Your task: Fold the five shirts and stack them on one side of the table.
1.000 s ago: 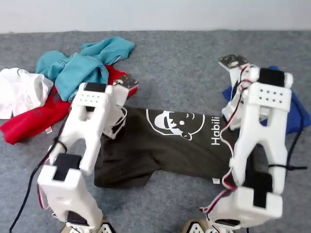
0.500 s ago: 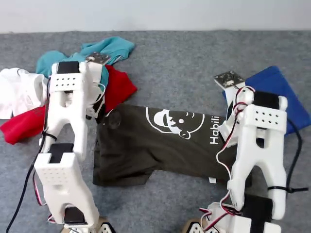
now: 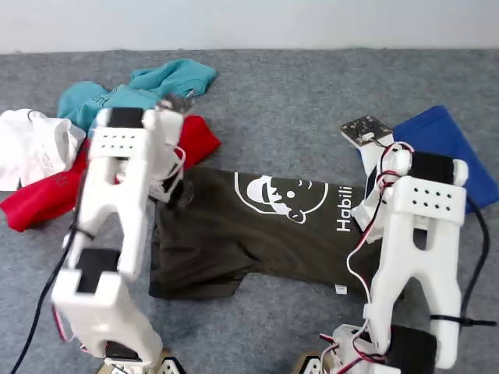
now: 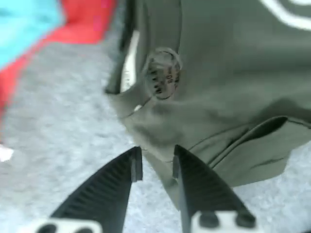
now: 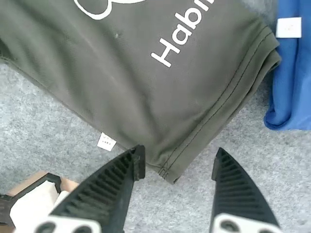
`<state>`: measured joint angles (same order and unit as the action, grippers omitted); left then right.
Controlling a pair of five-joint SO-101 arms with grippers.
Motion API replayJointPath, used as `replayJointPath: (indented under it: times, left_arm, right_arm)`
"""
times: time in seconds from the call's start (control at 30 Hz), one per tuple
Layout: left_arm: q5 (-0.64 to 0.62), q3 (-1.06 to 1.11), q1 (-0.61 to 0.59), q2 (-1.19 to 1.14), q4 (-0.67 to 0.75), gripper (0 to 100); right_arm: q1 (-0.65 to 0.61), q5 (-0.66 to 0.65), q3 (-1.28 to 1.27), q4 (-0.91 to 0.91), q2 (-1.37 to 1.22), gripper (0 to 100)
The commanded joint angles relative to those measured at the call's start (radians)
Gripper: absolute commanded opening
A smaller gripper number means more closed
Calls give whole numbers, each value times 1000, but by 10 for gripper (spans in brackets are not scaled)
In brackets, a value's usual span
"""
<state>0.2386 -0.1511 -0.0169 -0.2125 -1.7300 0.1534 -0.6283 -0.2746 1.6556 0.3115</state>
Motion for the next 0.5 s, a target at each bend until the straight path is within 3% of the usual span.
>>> replayJointPath:
  times: [0.0, 0.2, 0.47]
  left_arm:
    - [-3, -42, 17, 196, 15, 115]
    - [-2, 50, 15, 192, 49, 115]
    - [-3, 143, -63, -52, 295, 115]
  right_arm:
    - [-5, -15, -5, -22, 51, 230]
    - [-5, -17, -167, -120, 51, 230]
    - [-5, -21, -285, -189, 56, 230]
